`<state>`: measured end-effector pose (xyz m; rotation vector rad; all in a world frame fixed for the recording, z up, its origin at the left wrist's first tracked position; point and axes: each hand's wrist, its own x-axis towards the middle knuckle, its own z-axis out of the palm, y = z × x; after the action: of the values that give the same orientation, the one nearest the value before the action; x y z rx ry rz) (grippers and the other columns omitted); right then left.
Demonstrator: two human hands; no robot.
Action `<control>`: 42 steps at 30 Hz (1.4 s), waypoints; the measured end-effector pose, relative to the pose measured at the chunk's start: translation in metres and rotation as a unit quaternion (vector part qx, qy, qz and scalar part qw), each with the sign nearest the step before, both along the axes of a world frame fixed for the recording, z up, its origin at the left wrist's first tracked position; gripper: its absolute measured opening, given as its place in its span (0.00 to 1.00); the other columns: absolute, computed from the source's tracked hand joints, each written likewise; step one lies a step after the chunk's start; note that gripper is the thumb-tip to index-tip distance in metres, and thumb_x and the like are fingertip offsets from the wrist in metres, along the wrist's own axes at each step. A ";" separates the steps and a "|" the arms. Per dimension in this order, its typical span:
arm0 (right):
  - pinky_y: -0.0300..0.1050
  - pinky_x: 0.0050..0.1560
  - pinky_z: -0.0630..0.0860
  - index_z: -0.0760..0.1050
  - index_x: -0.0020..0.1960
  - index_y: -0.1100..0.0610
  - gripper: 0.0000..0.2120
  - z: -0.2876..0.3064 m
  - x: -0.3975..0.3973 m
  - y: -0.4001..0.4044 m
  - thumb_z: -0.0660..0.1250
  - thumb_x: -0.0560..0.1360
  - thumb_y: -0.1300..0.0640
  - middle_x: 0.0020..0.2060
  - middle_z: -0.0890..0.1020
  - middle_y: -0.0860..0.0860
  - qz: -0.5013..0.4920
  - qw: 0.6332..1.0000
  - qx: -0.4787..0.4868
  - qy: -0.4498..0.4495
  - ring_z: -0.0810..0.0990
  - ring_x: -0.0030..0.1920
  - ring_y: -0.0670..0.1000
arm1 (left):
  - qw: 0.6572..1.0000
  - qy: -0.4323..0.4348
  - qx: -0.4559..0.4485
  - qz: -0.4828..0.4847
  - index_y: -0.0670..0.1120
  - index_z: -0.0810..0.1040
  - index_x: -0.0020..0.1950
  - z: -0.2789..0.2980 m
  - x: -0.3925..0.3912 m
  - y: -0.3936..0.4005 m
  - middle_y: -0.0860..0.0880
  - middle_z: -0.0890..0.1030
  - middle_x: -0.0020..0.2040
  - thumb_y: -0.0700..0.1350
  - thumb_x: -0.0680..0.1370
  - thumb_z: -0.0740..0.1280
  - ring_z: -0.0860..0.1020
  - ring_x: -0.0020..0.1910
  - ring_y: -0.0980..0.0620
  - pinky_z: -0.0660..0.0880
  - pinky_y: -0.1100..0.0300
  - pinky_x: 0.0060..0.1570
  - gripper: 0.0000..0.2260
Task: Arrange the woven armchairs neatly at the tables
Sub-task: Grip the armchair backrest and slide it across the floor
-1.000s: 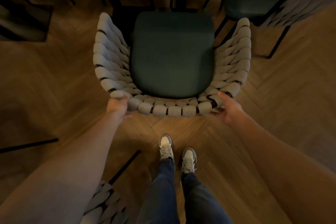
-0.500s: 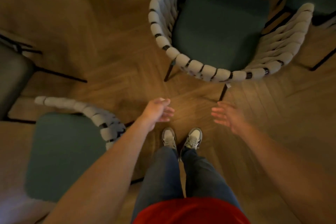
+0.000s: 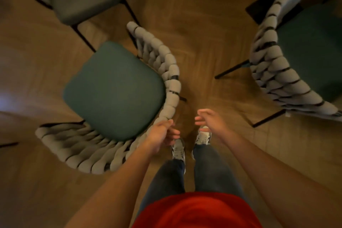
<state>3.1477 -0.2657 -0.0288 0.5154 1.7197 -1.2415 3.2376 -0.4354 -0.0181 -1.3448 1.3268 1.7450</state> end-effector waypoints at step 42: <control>0.53 0.54 0.79 0.73 0.68 0.53 0.24 -0.037 -0.069 -0.095 0.72 0.72 0.56 0.58 0.79 0.54 -0.158 0.980 0.099 0.072 0.79 0.56 0.56 | 0.840 -0.123 -0.281 0.447 0.48 0.61 0.76 -0.041 0.105 -0.125 0.43 0.71 0.71 0.57 0.79 0.67 0.74 0.66 0.40 0.75 0.40 0.62 0.30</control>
<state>3.0787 -0.3604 -0.0661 0.8625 1.9501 -1.3600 3.3423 -0.5602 -0.0596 -2.7620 1.1724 1.6255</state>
